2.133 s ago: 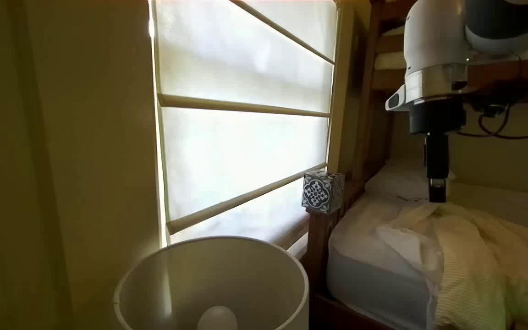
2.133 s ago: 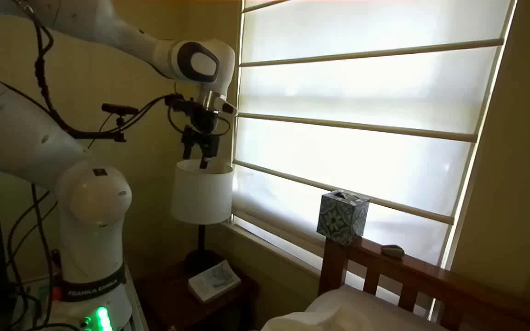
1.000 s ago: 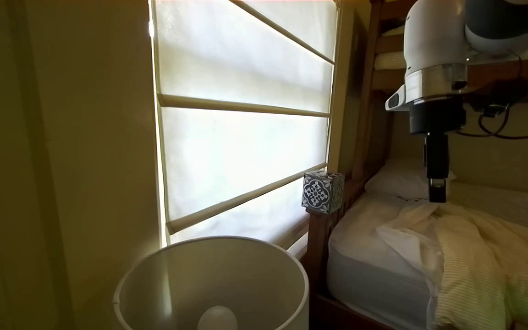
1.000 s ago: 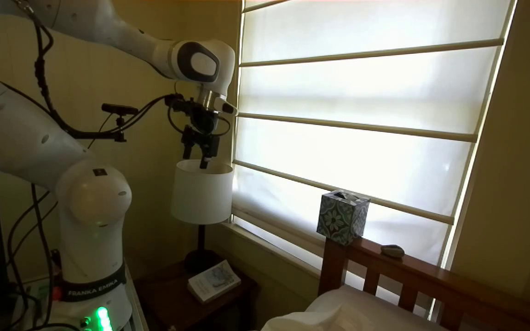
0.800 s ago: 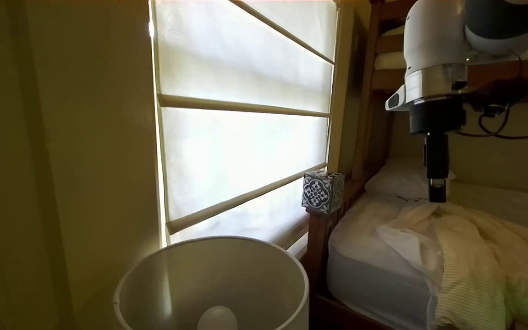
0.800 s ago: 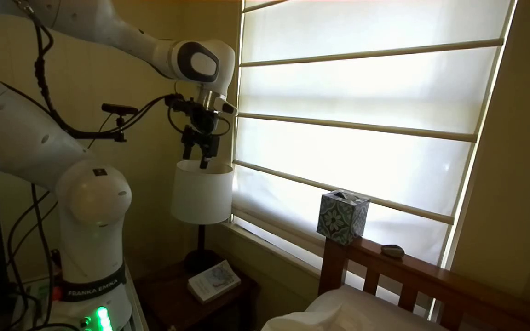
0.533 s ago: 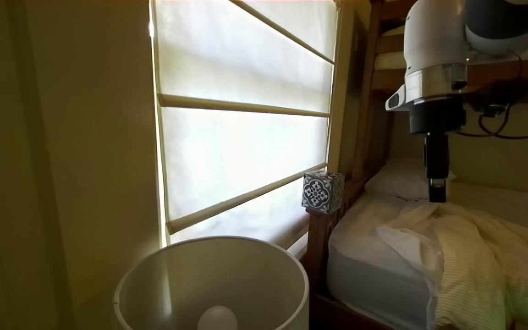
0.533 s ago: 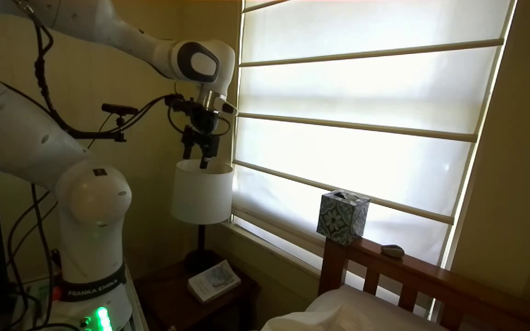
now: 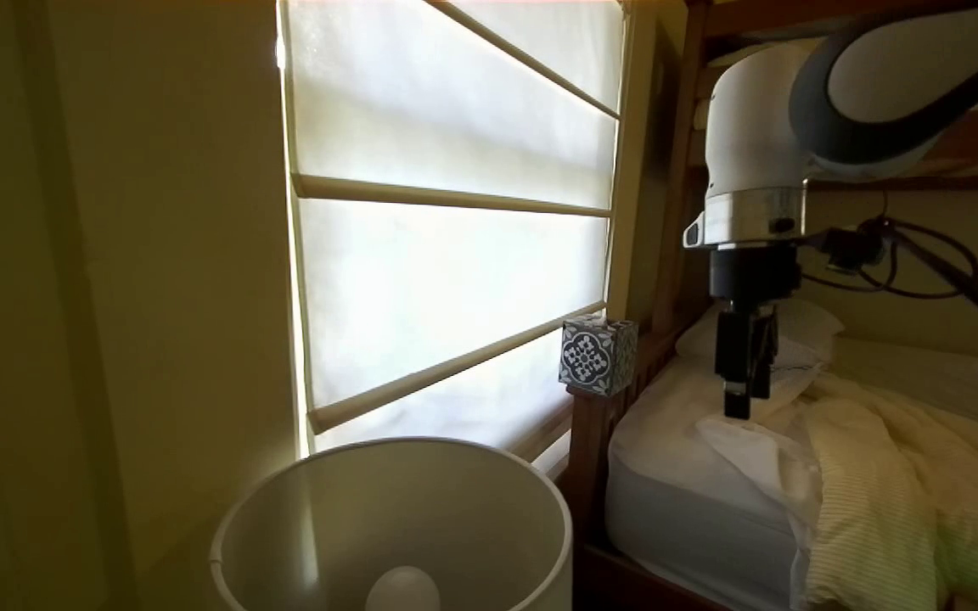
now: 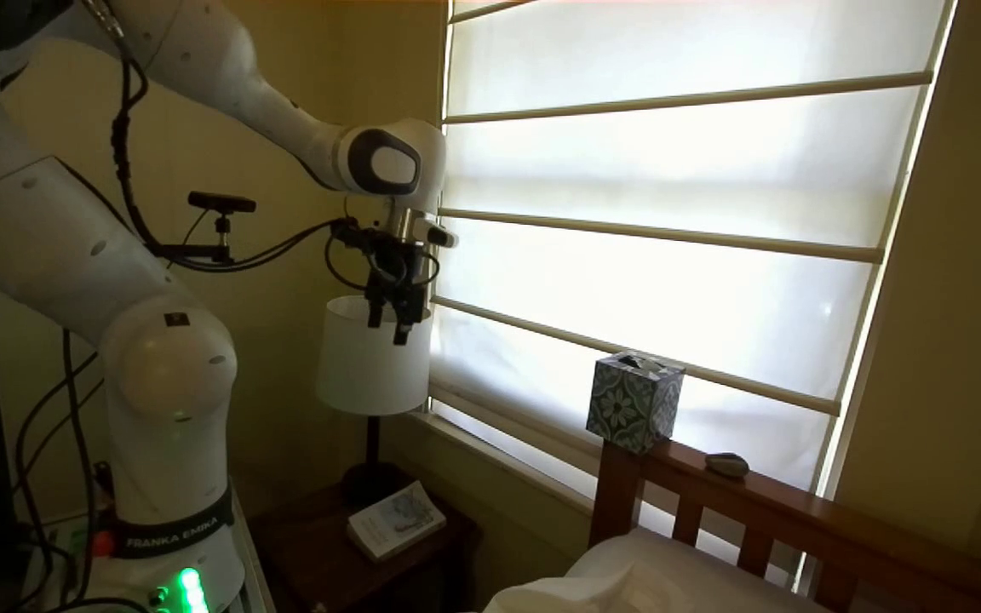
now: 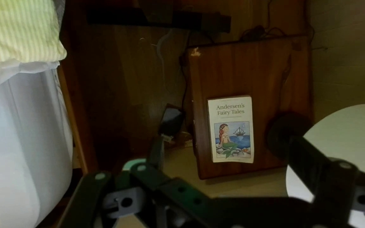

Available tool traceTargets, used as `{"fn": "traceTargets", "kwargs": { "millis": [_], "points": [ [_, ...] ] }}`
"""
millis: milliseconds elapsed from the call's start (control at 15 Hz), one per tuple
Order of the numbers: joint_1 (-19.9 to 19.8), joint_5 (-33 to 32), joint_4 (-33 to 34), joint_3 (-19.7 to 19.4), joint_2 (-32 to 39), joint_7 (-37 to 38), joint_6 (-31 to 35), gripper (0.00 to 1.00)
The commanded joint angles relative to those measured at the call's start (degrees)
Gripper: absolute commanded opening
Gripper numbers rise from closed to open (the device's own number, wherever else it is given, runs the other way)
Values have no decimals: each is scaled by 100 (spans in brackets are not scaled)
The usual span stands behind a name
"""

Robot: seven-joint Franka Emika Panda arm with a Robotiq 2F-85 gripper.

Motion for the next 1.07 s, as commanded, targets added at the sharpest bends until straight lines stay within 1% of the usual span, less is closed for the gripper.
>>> {"fn": "traceTargets", "kwargs": {
  "millis": [0, 267, 333, 400, 467, 600, 733, 800, 867, 1000],
  "points": [
    [11, 46, -45, 93, 850, 156, 611, 100],
    [56, 92, -19, 125, 1677, 307, 979, 100],
    [110, 196, 36, 96, 1891, 249, 920, 100],
    [188, 288, 144, 56, 1969, 67, 707, 100],
    [94, 74, -64, 45, 1656, 136, 842, 100],
    [153, 112, 3, 58, 1894, 129, 840, 100],
    [164, 122, 44, 60, 1954, 128, 834, 100],
    [142, 99, -25, 83, 1944, 249, 1025, 100],
    [107, 167, -40, 22, 2128, 169, 1283, 100],
    [34, 378, -32, -193, 2767, -218, 2053, 100]
  ]
}}
